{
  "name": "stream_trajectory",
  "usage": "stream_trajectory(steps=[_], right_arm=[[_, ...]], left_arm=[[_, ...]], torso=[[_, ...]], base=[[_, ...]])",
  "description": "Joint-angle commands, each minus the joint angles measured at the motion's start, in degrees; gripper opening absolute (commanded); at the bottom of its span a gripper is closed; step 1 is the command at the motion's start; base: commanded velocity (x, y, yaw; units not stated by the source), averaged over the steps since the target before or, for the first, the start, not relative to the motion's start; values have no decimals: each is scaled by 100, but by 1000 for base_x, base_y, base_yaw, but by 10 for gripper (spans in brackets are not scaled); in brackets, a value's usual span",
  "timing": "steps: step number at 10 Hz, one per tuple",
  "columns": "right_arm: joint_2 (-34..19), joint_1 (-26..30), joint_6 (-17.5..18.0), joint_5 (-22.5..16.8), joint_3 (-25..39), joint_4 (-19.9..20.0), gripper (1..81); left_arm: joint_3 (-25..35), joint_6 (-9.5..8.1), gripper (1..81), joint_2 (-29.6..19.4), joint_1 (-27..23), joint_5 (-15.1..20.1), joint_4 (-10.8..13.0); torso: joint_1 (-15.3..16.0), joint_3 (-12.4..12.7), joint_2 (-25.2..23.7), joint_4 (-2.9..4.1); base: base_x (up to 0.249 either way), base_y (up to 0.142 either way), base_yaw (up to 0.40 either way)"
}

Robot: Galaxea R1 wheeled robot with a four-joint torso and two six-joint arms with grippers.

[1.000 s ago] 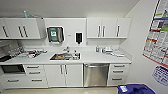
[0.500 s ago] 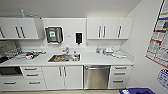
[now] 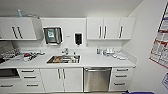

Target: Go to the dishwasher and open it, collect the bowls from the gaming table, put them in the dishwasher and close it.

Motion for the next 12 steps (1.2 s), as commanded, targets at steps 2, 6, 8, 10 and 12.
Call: stream_trajectory(steps=[2, 6, 8, 10, 12], right_arm=[[-92, 307, 1, -292, 63, -26, 811], [-92, 290, -7, -292, 45, -27, 811], [-92, 290, -7, -292, 45, -26, 811], [-101, 299, 1, -292, 45, -26, 811], [-101, 299, 1, -300, 45, -26, 811]], left_arm=[[33, -26, 811, -98, -316, 246, 15], [33, -26, 811, -107, -316, 246, 15], [33, -26, 811, -98, -316, 246, 24], [41, -26, 811, -98, -316, 246, 24], [33, -26, 811, -98, -316, 246, 32]], torso=[[3, 0, 0, 0], [3, 0, 0, 0], [3, 0, 0, 0], [3, 0, 0, 0], [3, 0, 0, 0]], base=[[135, 0, 0], [129, 0, 0], [128, 0, 0], [128, 0, 0], [128, 0, 0]])
